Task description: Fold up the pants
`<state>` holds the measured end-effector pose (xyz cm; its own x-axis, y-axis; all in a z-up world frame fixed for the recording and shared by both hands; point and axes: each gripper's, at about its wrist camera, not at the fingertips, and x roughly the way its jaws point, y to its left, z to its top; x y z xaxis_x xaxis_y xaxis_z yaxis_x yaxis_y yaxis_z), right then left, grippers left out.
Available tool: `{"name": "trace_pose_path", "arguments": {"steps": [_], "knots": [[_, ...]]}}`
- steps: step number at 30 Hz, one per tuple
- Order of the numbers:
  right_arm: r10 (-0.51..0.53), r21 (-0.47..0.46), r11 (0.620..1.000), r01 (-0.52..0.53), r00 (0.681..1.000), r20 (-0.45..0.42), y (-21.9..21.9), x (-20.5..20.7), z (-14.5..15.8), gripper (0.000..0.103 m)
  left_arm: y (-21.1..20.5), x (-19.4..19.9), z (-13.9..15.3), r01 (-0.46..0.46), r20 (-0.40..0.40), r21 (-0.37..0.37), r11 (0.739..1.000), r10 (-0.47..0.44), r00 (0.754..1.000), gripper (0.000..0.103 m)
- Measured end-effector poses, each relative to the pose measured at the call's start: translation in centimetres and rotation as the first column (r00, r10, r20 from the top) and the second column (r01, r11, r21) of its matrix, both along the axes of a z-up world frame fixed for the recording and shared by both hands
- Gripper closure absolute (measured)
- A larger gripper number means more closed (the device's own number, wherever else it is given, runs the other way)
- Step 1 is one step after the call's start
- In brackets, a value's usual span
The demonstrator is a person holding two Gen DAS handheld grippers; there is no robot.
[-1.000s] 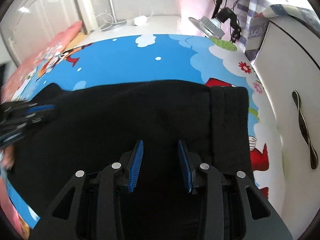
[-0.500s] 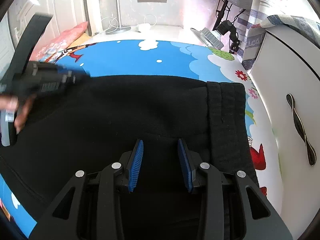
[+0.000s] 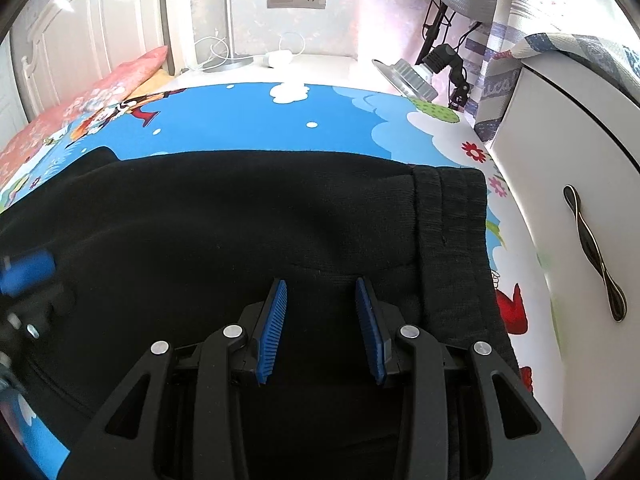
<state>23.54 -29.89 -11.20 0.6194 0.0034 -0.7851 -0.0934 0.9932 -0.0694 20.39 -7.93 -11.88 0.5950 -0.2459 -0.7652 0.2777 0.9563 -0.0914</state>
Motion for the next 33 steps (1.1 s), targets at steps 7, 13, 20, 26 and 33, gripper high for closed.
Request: {"name": "trace_pose_path", "arguments": {"steps": [7, 13, 20, 26, 33], "knots": [[-0.215, 0.053, 0.976, 0.21, 0.968, 0.129, -3.6, -4.4, 2.6, 0.068, -0.3, -1.6, -1.5, 0.006, 0.008, 0.03, 1.0, -0.007, 1.0, 0.04], [-0.229, 0.12, 0.968, 0.219, 0.97, 0.083, -8.0, -7.1, 1.8, 0.066, -1.1, -1.8, -1.9, 0.01, 0.048, 0.054, 0.999, -0.013, 0.999, 0.033], [-0.363, 0.175, 0.924, 0.34, 0.924, 0.12, -12.2, -9.8, 6.2, 0.018, 0.9, -3.6, 0.3, -0.034, 0.091, -0.091, 0.995, 0.043, 0.995, 0.031], [-0.327, 0.181, 0.935, 0.307, 0.941, 0.093, -12.2, -10.3, 6.3, 0.019, 3.2, -6.9, 0.5, -0.126, 0.09, -0.097, 0.987, 0.135, 0.987, 0.055], [-0.189, -0.012, 0.982, 0.189, 0.982, -0.02, -6.7, -6.5, 0.5, 0.022, 3.9, -8.5, -0.4, -0.105, 0.067, -0.077, 0.991, 0.111, 0.992, 0.055]]}}
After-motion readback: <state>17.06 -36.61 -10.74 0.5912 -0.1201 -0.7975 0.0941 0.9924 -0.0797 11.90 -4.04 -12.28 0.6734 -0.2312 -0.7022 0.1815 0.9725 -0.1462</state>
